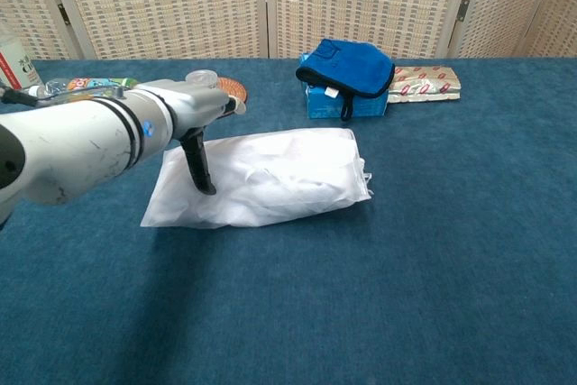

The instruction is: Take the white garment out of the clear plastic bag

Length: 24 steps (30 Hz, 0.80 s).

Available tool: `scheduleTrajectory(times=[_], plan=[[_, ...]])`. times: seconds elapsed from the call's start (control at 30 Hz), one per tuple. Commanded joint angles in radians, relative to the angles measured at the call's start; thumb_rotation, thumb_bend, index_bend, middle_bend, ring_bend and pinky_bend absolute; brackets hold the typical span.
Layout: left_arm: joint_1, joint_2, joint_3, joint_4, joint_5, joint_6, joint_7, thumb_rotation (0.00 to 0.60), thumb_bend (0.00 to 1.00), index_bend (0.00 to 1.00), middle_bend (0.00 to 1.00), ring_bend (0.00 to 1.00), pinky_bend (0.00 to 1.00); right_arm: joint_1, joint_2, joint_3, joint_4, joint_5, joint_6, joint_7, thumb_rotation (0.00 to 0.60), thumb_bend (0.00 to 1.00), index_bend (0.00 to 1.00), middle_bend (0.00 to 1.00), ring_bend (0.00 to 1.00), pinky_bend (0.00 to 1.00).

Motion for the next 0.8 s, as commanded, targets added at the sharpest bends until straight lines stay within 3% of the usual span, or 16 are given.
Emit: scheduleTrajectory(times=[0.03, 0.2, 0.4, 0.8], plan=[[-0.002, 0.0, 0.011, 0.001, 0.028, 0.017, 0.011, 0.6, 0.0, 0.0, 0.0, 0.0, 0.09, 0.001, -0.001, 0.0, -0.001, 0.0, -0.001, 0.0, 0.6, 0.19, 0.41, 0.47, 0.51, 0.64], [-0.009, 0.005, -0.013, -0.028, 0.048, 0.004, -0.001, 0.6, 0.0, 0.0, 0.0, 0.0, 0.09, 0.003, 0.0, 0.001, -0.006, -0.001, -0.002, -0.005, 0.6, 0.19, 0.41, 0.47, 0.51, 0.64], [-0.048, 0.014, -0.063, -0.048, -0.01, -0.041, 0.029, 0.6, 0.0, 0.0, 0.0, 0.0, 0.09, 0.007, -0.001, -0.002, -0.01, 0.001, -0.012, -0.011, 0.6, 0.19, 0.42, 0.47, 0.51, 0.64], [-0.13, 0.021, -0.111, 0.019, -0.242, -0.125, 0.123, 0.6, 0.0, 0.0, 0.0, 0.0, 0.09, -0.002, -0.001, -0.003, 0.006, 0.004, -0.001, 0.009, 0.6, 0.19, 0.45, 0.47, 0.51, 0.64]])
